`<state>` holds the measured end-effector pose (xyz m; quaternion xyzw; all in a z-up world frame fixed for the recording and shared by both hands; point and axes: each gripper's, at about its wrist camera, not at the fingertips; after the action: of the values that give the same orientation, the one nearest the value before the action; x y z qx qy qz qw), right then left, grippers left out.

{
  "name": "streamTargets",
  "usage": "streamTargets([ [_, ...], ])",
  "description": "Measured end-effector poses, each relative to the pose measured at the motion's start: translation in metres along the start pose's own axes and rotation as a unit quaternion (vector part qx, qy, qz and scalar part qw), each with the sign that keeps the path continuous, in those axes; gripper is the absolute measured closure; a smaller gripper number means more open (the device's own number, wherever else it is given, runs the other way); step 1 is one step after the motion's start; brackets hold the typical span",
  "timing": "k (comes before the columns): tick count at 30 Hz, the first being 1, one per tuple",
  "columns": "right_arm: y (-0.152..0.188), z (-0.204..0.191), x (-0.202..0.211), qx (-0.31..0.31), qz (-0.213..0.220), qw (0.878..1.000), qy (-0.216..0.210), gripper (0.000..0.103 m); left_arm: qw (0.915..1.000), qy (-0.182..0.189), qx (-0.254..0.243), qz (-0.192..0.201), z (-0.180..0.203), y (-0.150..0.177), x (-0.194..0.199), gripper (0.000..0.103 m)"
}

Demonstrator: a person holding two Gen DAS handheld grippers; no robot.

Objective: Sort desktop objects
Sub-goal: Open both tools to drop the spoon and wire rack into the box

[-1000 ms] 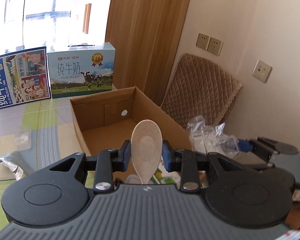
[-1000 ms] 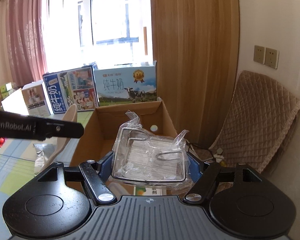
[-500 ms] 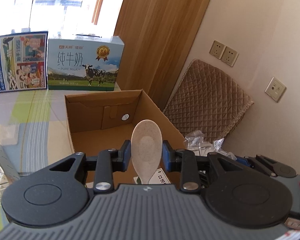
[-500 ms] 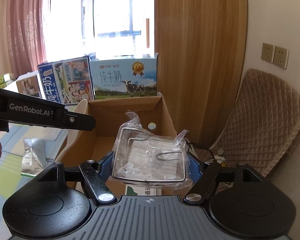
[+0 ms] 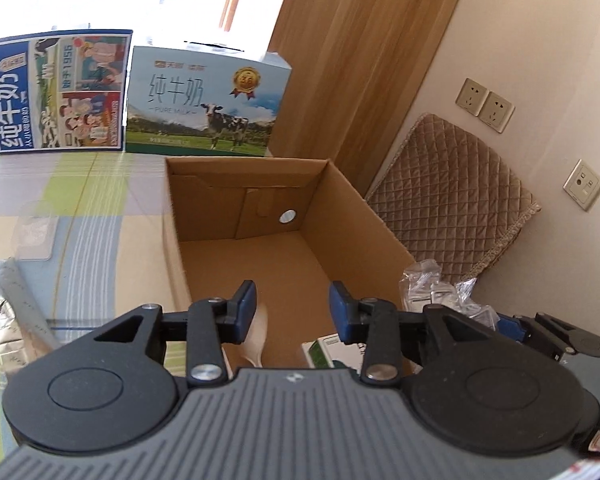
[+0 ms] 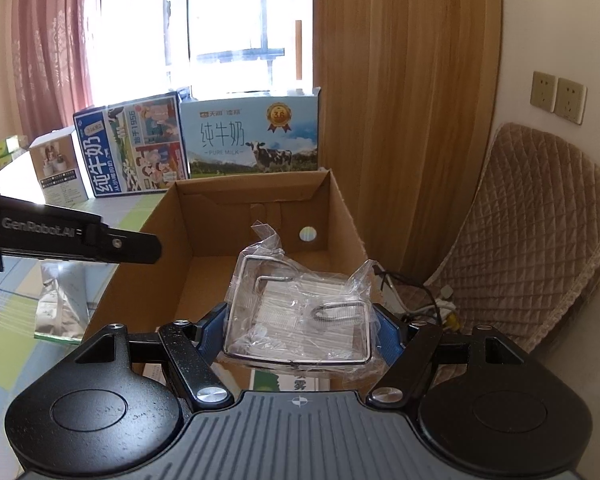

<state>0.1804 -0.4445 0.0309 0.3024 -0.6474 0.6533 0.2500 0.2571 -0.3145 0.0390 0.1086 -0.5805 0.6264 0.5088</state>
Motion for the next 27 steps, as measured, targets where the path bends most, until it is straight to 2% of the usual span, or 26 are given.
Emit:
streamTargets([
  [11,-0.003,-0.017,0.000,0.006,0.011,1.000,-0.023,0.031,0.9996,-0.016,0.023,0.010,-0.023,0.016,0.031,0.067],
  [13,-0.005,-0.018,0.002,0.002,0.017,1.000,-0.022,0.016,0.9995,-0.017,0.025,0.012,-0.026,0.019,0.035,0.066],
  [16,-0.004,-0.018,0.008,-0.004,0.024,1.000,-0.017,0.014,0.9993,-0.019,0.027,0.014,-0.029,0.023,0.040,0.064],
  [21,0.007,-0.012,0.023,-0.028,0.020,0.999,-0.015,0.013,0.9993,-0.022,0.030,0.009,-0.032,0.038,0.050,0.051],
  [27,0.028,-0.014,0.047,-0.047,0.013,0.999,-0.015,0.011,0.9989,-0.032,0.033,0.001,-0.035,0.063,0.069,0.040],
])
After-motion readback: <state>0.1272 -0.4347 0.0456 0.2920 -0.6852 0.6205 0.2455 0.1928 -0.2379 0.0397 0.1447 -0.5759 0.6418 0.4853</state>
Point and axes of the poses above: each gripper's, at about its wrist camera, not at the fingertips, and x roughly against the way its jaws point, z to its right, y to its underside, and after that the axes turned 11 degrees about -z, right-handed
